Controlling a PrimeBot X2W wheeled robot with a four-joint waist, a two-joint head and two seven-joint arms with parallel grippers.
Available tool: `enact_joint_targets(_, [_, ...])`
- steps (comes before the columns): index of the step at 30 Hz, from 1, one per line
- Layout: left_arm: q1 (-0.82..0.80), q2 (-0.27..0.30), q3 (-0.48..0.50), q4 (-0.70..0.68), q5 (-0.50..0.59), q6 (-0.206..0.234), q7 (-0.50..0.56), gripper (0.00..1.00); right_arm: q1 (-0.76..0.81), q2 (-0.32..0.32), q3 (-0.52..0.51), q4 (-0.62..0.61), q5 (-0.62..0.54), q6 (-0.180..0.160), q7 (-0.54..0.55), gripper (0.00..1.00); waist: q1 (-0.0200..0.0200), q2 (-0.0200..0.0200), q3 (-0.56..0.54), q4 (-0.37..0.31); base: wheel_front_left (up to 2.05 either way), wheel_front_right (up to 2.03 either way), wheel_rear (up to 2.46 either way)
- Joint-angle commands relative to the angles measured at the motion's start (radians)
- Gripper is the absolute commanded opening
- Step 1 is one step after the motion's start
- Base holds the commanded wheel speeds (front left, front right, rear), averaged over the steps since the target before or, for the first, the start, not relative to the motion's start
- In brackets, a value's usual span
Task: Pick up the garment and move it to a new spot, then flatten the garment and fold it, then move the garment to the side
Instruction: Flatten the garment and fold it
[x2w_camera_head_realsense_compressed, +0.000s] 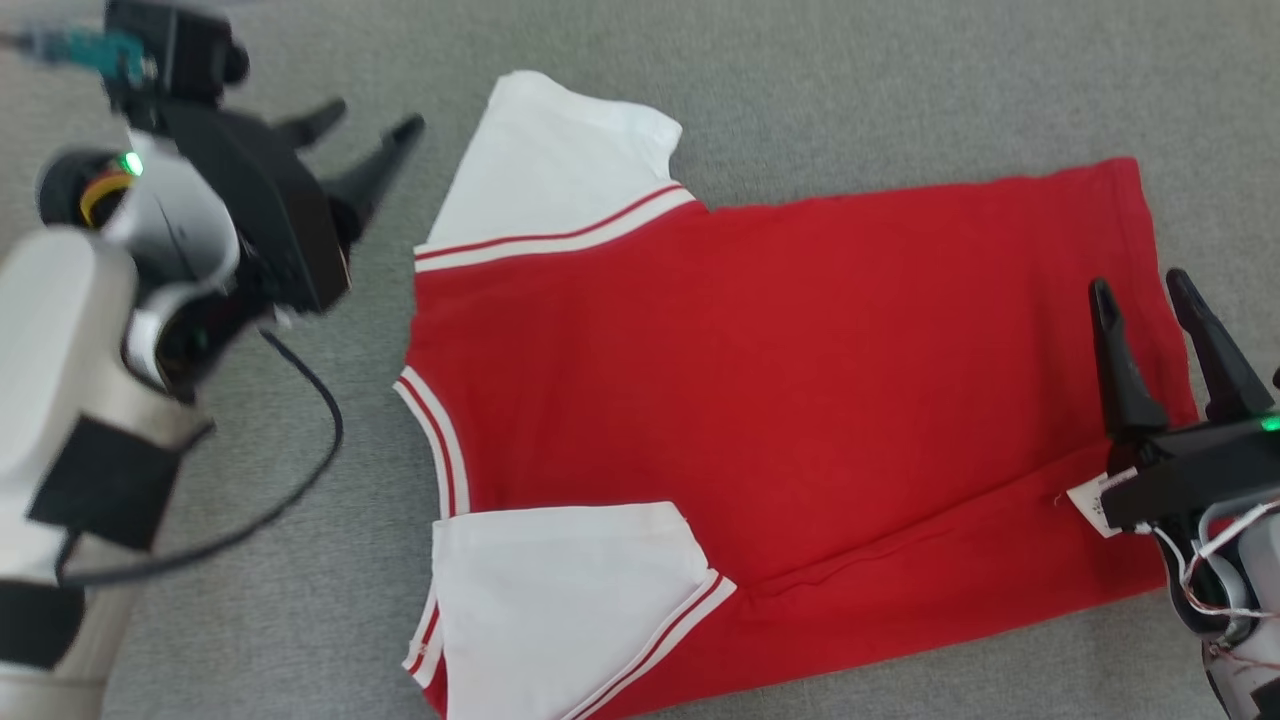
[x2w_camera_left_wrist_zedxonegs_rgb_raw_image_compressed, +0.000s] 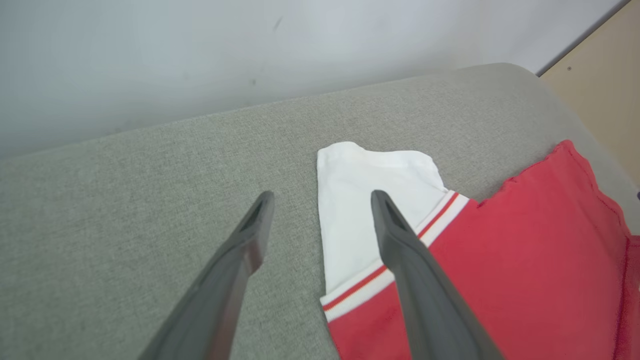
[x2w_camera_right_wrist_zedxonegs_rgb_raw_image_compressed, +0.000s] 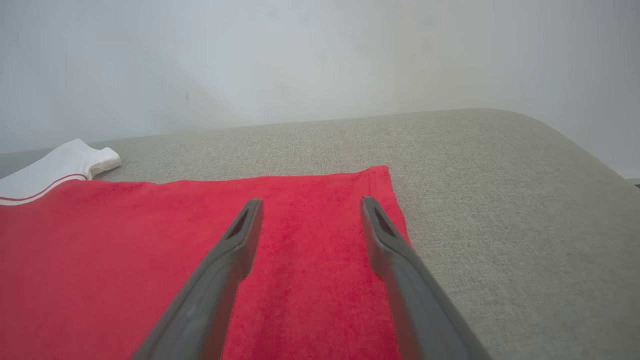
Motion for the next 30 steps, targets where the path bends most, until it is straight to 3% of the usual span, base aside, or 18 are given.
enact_joint_targets(1, [-0.006,0.002,-0.002,0.008,0.003,-0.002,0.0,1.0,-0.009,0.004,0.002,-0.001,-0.006,-0.001,0.0,1.0,-0.0003,-0.0001,0.055,-0.034,0.0,0.0,0.0])
enact_joint_targets(12, [-0.257,-0.061,-0.042,0.304,0.025,-0.028,0.0,1.0,-0.068,0.028,0.018,0.003,-0.011,-0.001,0.0,1.0,-0.0003,-0.0001,0.144,-0.099,0.0,0.0,0.0])
enact_joint_targets(16, [-0.316,-0.056,-0.063,0.378,0.047,-0.034,0.011,1.0,-0.087,0.042,0.023,0.001,-0.013,-0.001,0.0,1.0,-0.0003,-0.0001,0.167,-0.124,0.0,0.0,0.0])
enact_joint_targets(30, [-0.403,-0.036,-0.113,0.468,0.019,-0.051,0.036,1.0,-0.082,0.069,0.003,0.014,-0.015,-0.001,0.0,1.0,-0.0003,-0.0001,0.179,-0.149,0.0,0.0,0.0])
